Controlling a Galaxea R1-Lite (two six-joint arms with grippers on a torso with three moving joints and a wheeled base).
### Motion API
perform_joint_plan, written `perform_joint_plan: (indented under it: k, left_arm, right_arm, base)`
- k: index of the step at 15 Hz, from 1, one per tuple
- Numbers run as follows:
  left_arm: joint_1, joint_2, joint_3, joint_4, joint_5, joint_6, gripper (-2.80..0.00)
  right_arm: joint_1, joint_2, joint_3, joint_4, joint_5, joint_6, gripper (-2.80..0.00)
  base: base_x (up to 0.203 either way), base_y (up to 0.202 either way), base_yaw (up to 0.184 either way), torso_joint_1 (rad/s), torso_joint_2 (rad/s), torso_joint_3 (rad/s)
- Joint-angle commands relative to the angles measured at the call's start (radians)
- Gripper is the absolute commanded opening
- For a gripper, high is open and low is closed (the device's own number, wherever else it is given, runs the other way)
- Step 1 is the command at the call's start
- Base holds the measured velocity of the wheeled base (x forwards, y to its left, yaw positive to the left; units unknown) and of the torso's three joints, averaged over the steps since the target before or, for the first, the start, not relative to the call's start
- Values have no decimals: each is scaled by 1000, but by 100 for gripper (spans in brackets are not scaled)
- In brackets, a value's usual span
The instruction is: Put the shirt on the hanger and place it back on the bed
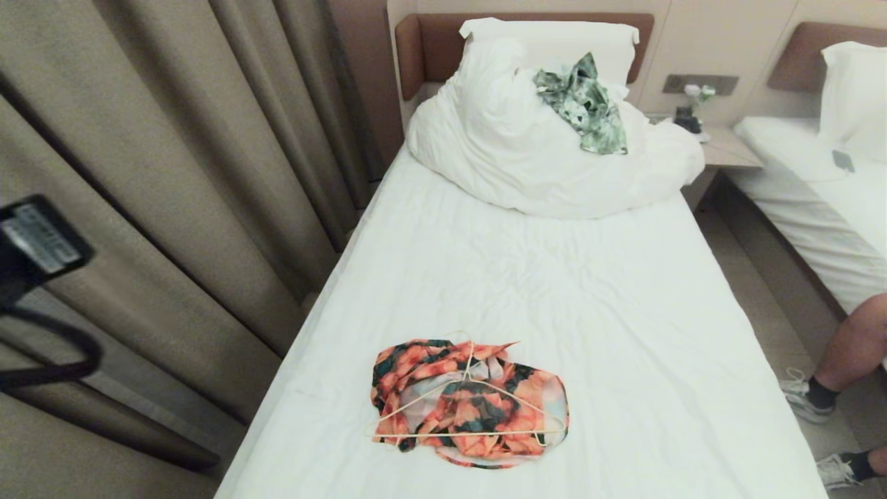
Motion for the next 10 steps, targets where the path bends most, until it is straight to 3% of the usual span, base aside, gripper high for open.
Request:
perform_joint_plan:
  k: [1, 5, 8, 10]
  left_arm:
    - [95, -323, 82, 54, 12, -1, -280]
    - [254, -614, 208, 173, -6, 2, -280]
    - [276, -810, 235, 315, -115, 30, -280]
    - [281, -910, 250, 382, -202, 83, -280]
  right_arm:
    - [-2, -231, 39, 81, -21, 1, -280]
    - [1, -499, -17, 427, -76, 4, -280]
    - [14, -530, 9, 441, -75, 6, -280]
    - [22, -540, 23, 439, -73, 5, -280]
  base:
    - [0, 0, 0, 0, 0, 0]
    - [0, 0, 0, 0, 0, 0]
    - [0, 0, 0, 0, 0, 0]
    - [0, 0, 0, 0, 0, 0]
